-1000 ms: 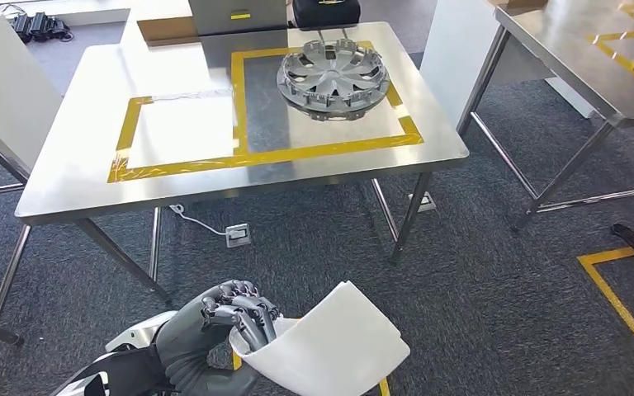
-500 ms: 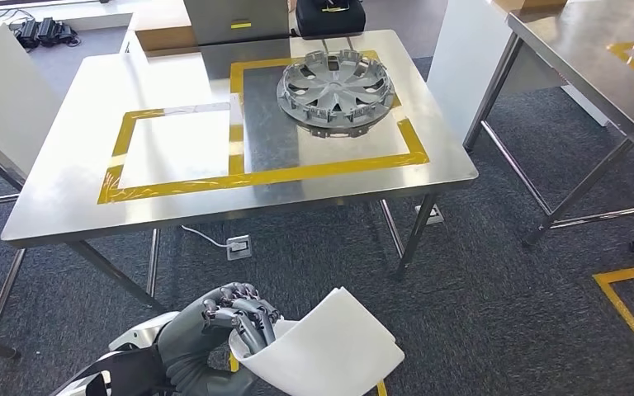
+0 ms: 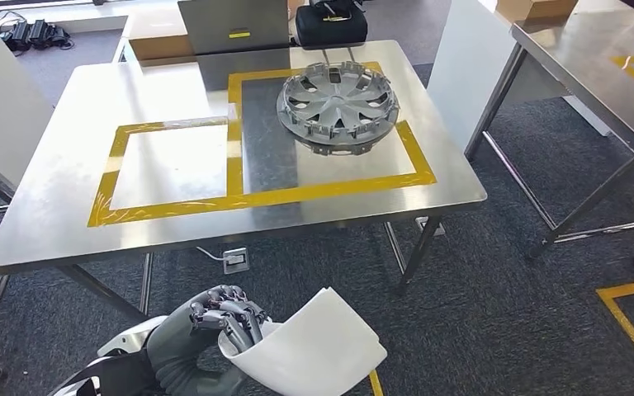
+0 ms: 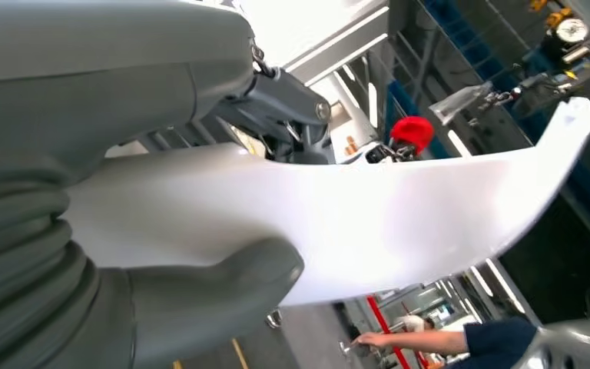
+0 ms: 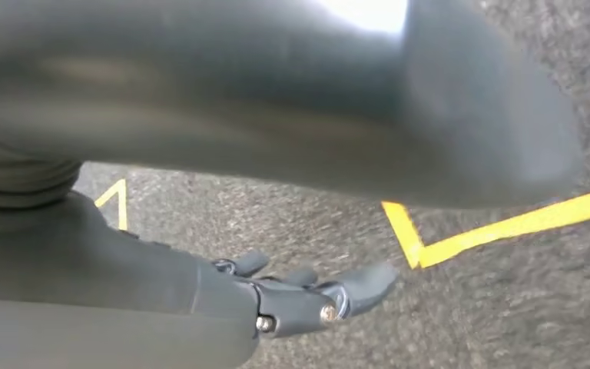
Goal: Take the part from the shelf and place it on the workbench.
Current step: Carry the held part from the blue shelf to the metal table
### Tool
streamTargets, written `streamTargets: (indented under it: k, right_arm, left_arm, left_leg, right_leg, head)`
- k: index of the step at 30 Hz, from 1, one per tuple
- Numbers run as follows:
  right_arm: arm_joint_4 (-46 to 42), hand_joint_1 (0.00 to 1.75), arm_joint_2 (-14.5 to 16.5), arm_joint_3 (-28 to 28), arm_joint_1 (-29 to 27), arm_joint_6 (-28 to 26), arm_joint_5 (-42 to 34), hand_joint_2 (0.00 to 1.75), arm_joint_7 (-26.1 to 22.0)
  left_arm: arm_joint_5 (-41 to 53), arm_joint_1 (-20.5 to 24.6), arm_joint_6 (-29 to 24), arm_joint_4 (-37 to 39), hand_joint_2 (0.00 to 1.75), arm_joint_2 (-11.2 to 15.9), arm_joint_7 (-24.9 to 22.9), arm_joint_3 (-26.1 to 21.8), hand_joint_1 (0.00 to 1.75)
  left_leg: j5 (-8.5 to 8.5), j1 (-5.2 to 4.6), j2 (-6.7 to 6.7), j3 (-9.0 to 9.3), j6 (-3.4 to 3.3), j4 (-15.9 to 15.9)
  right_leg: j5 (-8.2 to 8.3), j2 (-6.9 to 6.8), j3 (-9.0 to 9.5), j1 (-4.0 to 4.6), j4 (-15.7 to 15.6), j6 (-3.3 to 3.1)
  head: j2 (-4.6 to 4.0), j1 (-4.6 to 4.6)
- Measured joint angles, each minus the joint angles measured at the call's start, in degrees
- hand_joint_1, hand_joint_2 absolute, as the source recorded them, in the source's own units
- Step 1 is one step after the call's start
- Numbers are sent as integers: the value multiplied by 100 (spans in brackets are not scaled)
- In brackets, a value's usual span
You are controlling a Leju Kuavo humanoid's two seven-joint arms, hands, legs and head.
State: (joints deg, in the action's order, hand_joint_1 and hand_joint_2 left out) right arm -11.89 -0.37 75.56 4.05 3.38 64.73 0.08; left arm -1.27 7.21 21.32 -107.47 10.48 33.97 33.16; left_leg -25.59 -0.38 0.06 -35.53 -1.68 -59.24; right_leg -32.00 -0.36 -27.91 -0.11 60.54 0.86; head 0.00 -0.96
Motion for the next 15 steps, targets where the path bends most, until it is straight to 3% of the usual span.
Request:
streamTargets:
  k: [2,4,6,7,9,11,15]
  right_arm:
    - [0,0,-10,-5,28,-3,-13,0,-5]
    - [0,0,-23,-7,35,-11,-37,0,-14]
    - [0,0,-33,-7,21,-18,-50,0,-23]
    - [0,0,-34,-7,16,-20,-52,0,-31]
    - [0,0,-38,-7,12,-21,-53,0,-42]
    - [0,0,-41,-7,13,-21,-52,0,-47]
    - [0,0,-42,-8,6,-21,-40,0,-55]
  left_arm:
    - [0,5,0,0,175,-6,0,1,175]
    - [0,4,-1,4,175,-11,0,2,175]
    - [1,1,0,9,175,-14,0,2,175]
    - [1,3,1,11,175,-18,-1,2,175]
    - [1,11,1,15,175,-28,-7,2,175]
    - [-1,29,0,21,175,-36,-21,3,175]
    - [-9,64,-11,24,175,-38,-52,4,175]
  left_leg:
    - [-42,19,-33,119,-54,27]
    - [-117,21,-64,184,-87,31]
    - [-203,22,-99,268,-78,30]
    - [-252,24,-110,328,-65,30]
    - [-366,30,-114,461,-25,29]
    - [-473,23,-116,561,34,23]
    - [-543,6,-114,660,176,-56]
  right_leg:
    - [-77,10,-254,-17,464,50]
    - [-345,20,-738,-34,1127,102]
    - [-513,21,-1091,-44,1394,133]
    - [-415,20,-1136,-48,1267,138]
    - [141,20,-998,-55,580,132]
    - [473,13,-856,-41,33,79]
    - [523,11,-730,-32,-98,-107]
  head:
    - [0,25]
    - [0,60]
    - [0,79]
    - [0,86]
    - [0,97]
    - [0,108]
    - [0,106]
